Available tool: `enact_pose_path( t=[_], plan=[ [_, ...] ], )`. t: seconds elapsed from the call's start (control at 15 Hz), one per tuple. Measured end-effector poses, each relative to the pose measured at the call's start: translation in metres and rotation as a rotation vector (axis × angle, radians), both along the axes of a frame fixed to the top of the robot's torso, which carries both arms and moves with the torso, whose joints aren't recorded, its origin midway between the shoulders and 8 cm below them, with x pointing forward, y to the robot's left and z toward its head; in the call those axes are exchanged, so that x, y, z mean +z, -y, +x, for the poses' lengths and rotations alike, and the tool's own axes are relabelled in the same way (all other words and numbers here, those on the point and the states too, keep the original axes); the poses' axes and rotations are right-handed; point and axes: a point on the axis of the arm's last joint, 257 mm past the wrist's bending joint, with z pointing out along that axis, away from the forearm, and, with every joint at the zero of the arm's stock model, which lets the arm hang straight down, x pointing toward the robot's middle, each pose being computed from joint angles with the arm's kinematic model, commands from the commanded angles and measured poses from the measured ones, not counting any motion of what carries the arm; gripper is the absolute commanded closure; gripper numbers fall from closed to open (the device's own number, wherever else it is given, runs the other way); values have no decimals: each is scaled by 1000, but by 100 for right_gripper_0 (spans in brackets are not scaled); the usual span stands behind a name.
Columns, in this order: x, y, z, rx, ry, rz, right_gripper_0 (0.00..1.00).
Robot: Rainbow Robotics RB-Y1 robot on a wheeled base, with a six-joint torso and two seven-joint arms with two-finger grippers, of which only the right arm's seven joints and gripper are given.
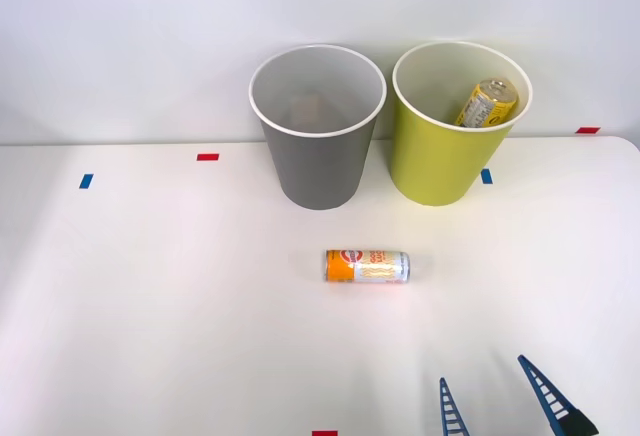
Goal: Put cans in the gray bin, plastic bottles in the light green bin
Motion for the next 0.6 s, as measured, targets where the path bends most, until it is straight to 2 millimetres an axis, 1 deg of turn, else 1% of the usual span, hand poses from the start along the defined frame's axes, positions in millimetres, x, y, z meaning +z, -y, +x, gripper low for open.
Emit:
enact_pose_path(
  t=[0.6],
  plan=[
    [0,0,0,0,0,0,0]
  ],
)
